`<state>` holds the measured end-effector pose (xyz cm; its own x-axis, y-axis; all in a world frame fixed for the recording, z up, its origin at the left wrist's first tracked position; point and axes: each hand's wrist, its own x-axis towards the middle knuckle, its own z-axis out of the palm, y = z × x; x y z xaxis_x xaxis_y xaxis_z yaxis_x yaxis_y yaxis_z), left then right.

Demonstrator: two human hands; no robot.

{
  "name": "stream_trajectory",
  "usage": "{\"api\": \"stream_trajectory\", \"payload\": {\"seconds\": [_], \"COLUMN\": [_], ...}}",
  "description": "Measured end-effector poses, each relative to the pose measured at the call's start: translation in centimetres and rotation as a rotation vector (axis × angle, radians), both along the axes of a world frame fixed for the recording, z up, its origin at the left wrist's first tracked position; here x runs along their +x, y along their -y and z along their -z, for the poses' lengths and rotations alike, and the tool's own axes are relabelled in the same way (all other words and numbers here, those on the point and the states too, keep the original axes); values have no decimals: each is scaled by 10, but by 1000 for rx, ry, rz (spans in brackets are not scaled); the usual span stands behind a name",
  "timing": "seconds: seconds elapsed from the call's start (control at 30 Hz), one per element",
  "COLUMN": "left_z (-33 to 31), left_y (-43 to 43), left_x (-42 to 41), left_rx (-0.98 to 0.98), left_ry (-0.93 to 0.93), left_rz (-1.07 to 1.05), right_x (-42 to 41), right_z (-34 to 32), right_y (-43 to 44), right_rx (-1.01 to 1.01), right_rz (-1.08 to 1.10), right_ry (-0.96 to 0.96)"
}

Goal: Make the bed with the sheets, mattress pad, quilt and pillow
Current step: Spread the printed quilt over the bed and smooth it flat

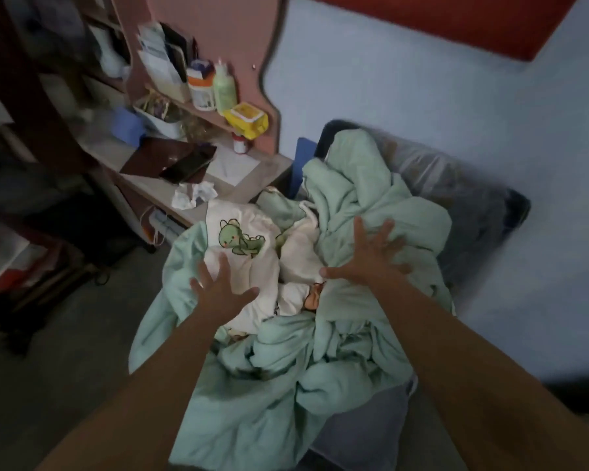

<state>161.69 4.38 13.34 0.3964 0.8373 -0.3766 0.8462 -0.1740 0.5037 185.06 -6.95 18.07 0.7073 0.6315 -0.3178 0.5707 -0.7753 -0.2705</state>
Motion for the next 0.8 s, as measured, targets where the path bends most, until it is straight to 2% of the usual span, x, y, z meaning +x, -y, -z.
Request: {"api": "stream_trajectory", "payload": {"seconds": [0.1, 0.23, 0.37, 0.43, 0.5, 0.53, 0.57, 0.63, 0.7, 0.77, 0.8], "left_z": [38, 70, 116, 139, 152, 163, 169, 178, 183, 184, 179], "left_y": [-19, -38, -49, -47, -40, -38, -35, -29, -23, -16, -11], "left_x": [17, 28, 26, 27, 29, 29, 28, 27, 25, 26, 29], "left_rx": [-62, -94, -87, -131, -182, -223, -285, -374, -388, -474, -546], "left_ry": [-72, -91, -94, -89, -94, -74, -31, 110, 326, 553, 597], "left_rz": [-100, -277, -445, -569, -660, -718, -753, -737, -729, -791, -803], "right_x": [22, 39, 49, 43, 33, 33, 27, 41, 33, 21, 15], "right_z": [43, 86, 127, 135, 128, 129, 128, 169, 180, 183, 183], "right_y": [-31, -51, -64, -79, -87, -93, -96, -92, -89, -83, -79], "right_rx": [-68, -146, -134, -117, 15, -5, -41, 41, -31, 60, 112], "right_rz": [-6, -122, -184, -309, -356, -465, -467, -344, -319, -256, -227], "right_ry": [-64, -68, -106, -95, -354, -368, -307, -274, -316, -386, -394]}}
